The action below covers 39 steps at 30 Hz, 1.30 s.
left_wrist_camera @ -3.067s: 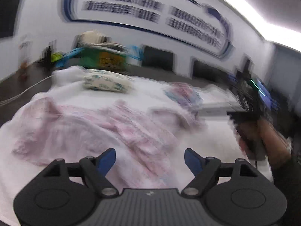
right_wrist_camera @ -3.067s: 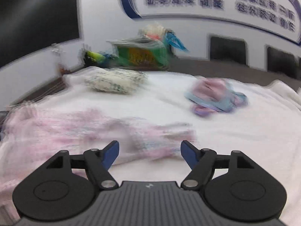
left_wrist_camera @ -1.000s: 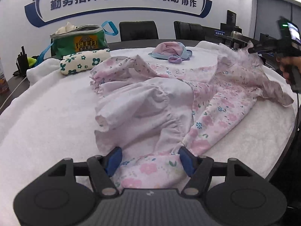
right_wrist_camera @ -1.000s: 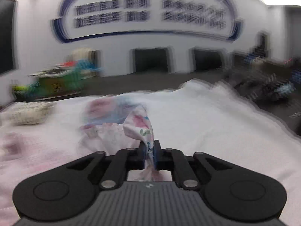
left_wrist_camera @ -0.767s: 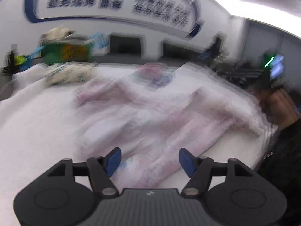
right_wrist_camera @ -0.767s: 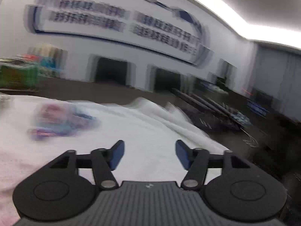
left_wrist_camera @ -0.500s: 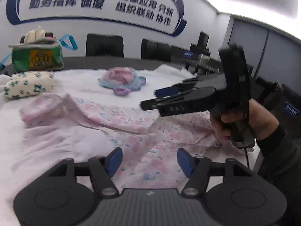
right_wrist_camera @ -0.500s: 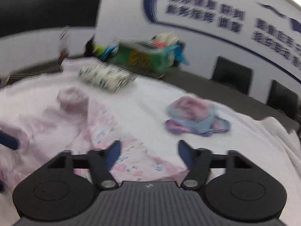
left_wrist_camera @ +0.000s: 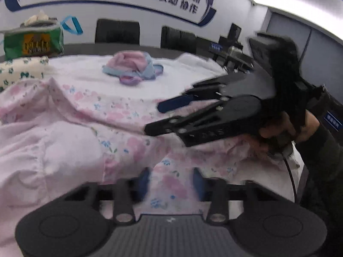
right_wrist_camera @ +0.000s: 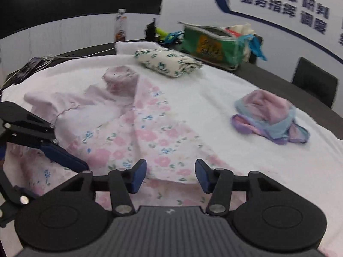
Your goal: Fold clothes
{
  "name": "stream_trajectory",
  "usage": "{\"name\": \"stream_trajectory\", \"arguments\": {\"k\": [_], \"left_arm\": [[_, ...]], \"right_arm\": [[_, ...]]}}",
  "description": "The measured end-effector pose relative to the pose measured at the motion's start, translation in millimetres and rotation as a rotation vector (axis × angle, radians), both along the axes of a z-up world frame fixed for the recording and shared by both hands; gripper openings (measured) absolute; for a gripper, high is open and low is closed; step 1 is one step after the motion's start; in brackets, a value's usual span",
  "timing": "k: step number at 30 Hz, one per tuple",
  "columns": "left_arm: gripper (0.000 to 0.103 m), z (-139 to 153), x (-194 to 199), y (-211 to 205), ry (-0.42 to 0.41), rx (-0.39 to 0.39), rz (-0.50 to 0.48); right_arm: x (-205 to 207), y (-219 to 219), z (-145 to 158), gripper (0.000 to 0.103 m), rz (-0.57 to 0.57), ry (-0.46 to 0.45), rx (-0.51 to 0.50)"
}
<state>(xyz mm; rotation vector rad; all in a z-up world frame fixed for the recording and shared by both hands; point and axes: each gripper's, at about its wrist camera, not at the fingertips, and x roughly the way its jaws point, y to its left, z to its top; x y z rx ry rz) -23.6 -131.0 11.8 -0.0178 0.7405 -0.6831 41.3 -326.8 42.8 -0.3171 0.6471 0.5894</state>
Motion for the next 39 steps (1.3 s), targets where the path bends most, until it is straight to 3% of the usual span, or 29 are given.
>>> {"name": "stream_trajectory", "arguments": {"k": [1, 2, 4, 5, 7, 9, 10, 11, 13, 16, 18, 19, 20, 22, 24, 29, 31, 33, 35, 37, 39], "left_arm": [[0.009, 0, -1, -1, 0.007, 0.015, -0.002], [0.008, 1, -2, -2, 0.012, 0.029, -0.005], [0.001, 5, -6, -2, 0.01, 0.032, -0.019], [0.001, 7, -9, 0, 0.015, 0.021, -0.026], [0.0, 14, -22, 2, 0.011, 0.003, -0.05], [0.001, 17, -46, 0, -0.012, -0.007, -0.126], [0.004, 17, -59, -2, -0.02, -0.01, -0.173], [0.015, 15, -69, -4, -0.015, 0.001, -0.229], [0.021, 12, -88, -6, -0.004, 0.052, -0.358], [0.025, 21, -97, 19, -0.017, 0.003, -0.379], [0.049, 27, -96, 40, -0.069, 0.012, -0.295], [0.066, 28, -96, 52, -0.122, 0.046, -0.228], [0.07, 28, -95, 63, -0.17, 0.079, -0.164], [0.07, 22, -88, 82, -0.205, 0.129, -0.078], [0.069, 15, -79, 93, -0.178, 0.147, -0.043], [0.068, 13, -69, 107, -0.098, 0.133, 0.021], [0.068, 19, -68, 113, -0.089, 0.124, 0.077], [0.069, 23, -82, 124, -0.161, 0.132, 0.089], [0.081, 20, -101, 137, -0.265, 0.183, 0.057], [0.084, 15, -110, 141, -0.288, 0.257, 0.013], [0.083, 12, -108, 141, -0.279, 0.282, -0.021]], "right_arm": [[6, 4, -4, 0.05, 0.013, 0.021, -0.015], [13, 7, -8, 0.045, 0.024, 0.041, -0.034], [22, 11, -11, 0.012, 0.056, 0.065, -0.057], [26, 13, -10, 0.004, 0.059, 0.066, -0.075], [33, 12, -5, 0.003, 0.05, 0.035, -0.118], [50, 2, 3, 0.003, -0.052, -0.01, -0.108], [62, -6, 7, 0.004, -0.157, -0.046, -0.088], [73, -15, 9, 0.008, -0.264, -0.066, -0.069], [94, -37, 9, 0.042, -0.483, -0.047, -0.042], [92, -56, 14, 0.051, -0.637, -0.083, 0.0], [68, -56, 22, 0.053, -0.625, -0.113, 0.016], [52, -53, 28, 0.053, -0.572, -0.112, 0.026], [35, -50, 32, 0.053, -0.513, -0.1, 0.036], [1, -46, 36, 0.057, -0.386, -0.034, 0.056], [-29, -45, 29, 0.061, -0.36, 0.015, 0.051], [-79, -51, -5, 0.067, -0.513, 0.006, -0.081], [-91, -62, -15, 0.067, -0.589, 0.018, -0.066], [-107, -72, -14, 0.068, -0.651, -0.003, -0.023], [-131, -76, -10, 0.071, -0.674, -0.04, 0.007], [-158, -71, -7, 0.075, -0.616, -0.075, 0.022], [-190, -62, -11, 0.083, -0.488, -0.126, 0.016]]}}
